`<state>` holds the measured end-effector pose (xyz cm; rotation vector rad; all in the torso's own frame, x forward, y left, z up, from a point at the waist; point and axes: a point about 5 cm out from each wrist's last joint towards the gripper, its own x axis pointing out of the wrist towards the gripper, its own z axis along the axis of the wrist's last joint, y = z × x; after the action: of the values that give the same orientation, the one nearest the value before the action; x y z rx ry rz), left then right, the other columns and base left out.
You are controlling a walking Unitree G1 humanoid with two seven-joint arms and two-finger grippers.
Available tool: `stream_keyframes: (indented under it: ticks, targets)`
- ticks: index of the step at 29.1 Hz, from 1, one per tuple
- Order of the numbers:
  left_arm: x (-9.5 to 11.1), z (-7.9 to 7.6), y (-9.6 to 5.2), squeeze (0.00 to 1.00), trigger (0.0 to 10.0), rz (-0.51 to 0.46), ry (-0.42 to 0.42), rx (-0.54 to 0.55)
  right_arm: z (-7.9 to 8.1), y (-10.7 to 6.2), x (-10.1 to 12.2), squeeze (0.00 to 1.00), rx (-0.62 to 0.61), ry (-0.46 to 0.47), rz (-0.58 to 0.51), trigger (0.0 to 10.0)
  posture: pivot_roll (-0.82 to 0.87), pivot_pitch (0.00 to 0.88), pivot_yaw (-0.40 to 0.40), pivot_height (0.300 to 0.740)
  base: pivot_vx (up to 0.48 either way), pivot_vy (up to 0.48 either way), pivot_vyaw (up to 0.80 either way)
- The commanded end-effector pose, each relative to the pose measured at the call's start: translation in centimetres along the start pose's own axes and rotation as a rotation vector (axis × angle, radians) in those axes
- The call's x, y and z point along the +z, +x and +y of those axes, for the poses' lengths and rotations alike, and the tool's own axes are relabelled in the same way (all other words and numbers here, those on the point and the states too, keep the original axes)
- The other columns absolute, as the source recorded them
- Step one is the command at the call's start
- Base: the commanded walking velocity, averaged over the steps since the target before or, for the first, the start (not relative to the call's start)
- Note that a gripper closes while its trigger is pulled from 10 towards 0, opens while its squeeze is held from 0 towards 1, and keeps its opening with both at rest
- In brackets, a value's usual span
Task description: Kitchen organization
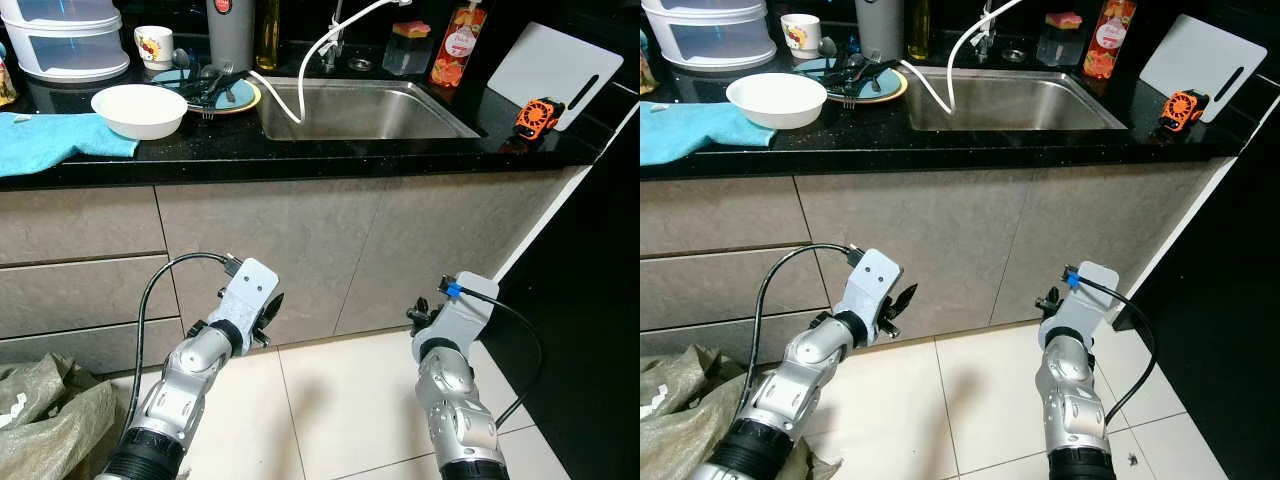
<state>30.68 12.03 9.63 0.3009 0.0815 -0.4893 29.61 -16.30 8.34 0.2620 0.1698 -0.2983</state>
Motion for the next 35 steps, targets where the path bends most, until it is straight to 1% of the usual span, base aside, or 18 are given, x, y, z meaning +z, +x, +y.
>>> stream_keyframes:
  ticks: [1,4,5,11,12,14,15,17,19,20,23,24,26,28,30,33,34,35]
  targets:
    - [-0.06,-0.11,0.20,0.00,10.0,0.009,-0.010,-0.004,-0.57,0.08,-0.09,0.00,-0.018,-0.005,0.006,10.0,0.24,0.000,-0.097,0.740,0.000,0.000,0.00]
    - [-0.11,-0.27,0.25,0.00,10.0,0.011,0.001,-0.015,-0.39,-0.04,-0.01,0.00,-0.017,-0.003,0.005,10.0,0.23,0.000,-0.097,0.740,0.000,0.000,0.00]
    - [-0.10,-0.14,0.26,0.00,10.0,0.011,-0.012,-0.007,-0.43,-0.06,-0.04,0.00,-0.018,-0.003,0.006,10.0,0.23,0.000,-0.097,0.740,0.000,0.000,0.00]
    - [-0.16,-0.26,0.16,0.00,10.0,0.014,0.004,-0.018,-0.62,-0.11,-0.13,0.00,-0.022,-0.003,0.009,10.0,0.24,0.000,-0.094,0.740,0.000,0.000,0.00]
    - [-0.13,0.00,0.13,0.00,10.0,0.013,-0.018,0.000,-0.56,-0.12,-0.12,0.00,-0.019,-0.004,0.009,10.0,0.24,0.000,-0.095,0.740,0.000,0.000,0.00]
    - [-0.09,-0.07,0.17,0.00,10.0,0.013,-0.018,-0.007,-0.52,-0.10,-0.13,0.00,-0.020,-0.004,0.009,10.0,0.24,0.000,-0.098,0.740,0.000,0.000,0.00]
    - [-0.11,-0.31,0.18,0.00,10.0,0.014,0.010,-0.022,-0.43,-0.06,-0.14,0.00,-0.018,-0.002,0.011,10.0,0.24,0.000,-0.098,0.740,0.000,0.000,0.00]
    - [-0.14,-0.38,0.16,0.00,10.0,0.015,0.020,-0.025,-0.39,-0.05,-0.15,0.00,-0.017,-0.002,0.011,10.0,0.24,0.000,-0.098,0.740,0.000,0.000,0.00]
    - [-0.13,-0.08,0.09,0.00,10.0,0.014,-0.005,-0.005,-0.33,-0.05,-0.15,0.00,-0.012,-0.003,0.011,10.0,0.24,0.000,-0.095,0.740,0.000,0.000,0.00]
    - [-0.07,0.07,0.14,0.00,10.0,0.015,-0.031,0.002,-0.37,-0.03,-0.15,0.00,-0.014,-0.003,0.011,10.0,0.24,0.003,-0.096,0.740,0.000,0.000,0.00]
    - [-0.10,-0.15,0.16,0.00,10.0,0.016,-0.005,-0.016,-0.37,0.00,-0.18,0.00,-0.017,-0.001,0.013,10.0,0.24,0.004,-0.099,0.740,0.000,0.000,0.00]
    - [-0.15,-0.22,0.11,0.00,10.0,0.017,0.018,-0.020,-0.30,0.01,-0.19,0.00,-0.014,-0.001,0.013,10.0,0.24,0.004,-0.099,0.740,0.000,0.000,0.00]
    - [-0.04,0.03,0.20,0.00,10.0,0.015,-0.022,-0.003,-0.29,-0.01,-0.17,0.00,-0.012,-0.001,0.012,10.0,0.24,0.006,-0.099,0.740,0.000,0.000,0.00]
    - [-0.01,0.00,0.23,0.00,10.0,0.016,-0.021,-0.008,-0.29,-0.01,-0.17,0.00,-0.014,-0.001,0.013,10.0,0.24,0.007,-0.099,0.740,0.000,0.000,0.00]
    - [-0.07,-0.21,0.20,0.00,10.0,0.017,0.004,-0.021,-0.28,0.00,-0.17,0.00,-0.015,0.000,0.013,10.0,0.24,0.007,-0.099,0.740,0.000,0.000,0.00]
    - [-0.03,0.06,0.17,0.00,10.0,0.015,-0.030,0.004,-0.26,-0.04,-0.11,0.00,-0.010,-0.002,0.011,10.0,0.24,0.007,-0.098,0.740,0.000,0.000,0.00]
    - [-0.01,0.03,0.21,0.00,10.0,0.017,-0.029,-0.003,-0.30,-0.01,-0.12,0.00,-0.012,-0.002,0.011,10.0,0.24,0.010,-0.102,0.740,0.000,0.000,0.00]
    - [-0.08,-0.15,0.20,0.00,10.0,0.019,-0.004,-0.016,-0.31,0.03,-0.14,0.00,-0.013,-0.002,0.013,10.0,0.24,0.010,-0.102,0.740,0.000,0.000,0.00]
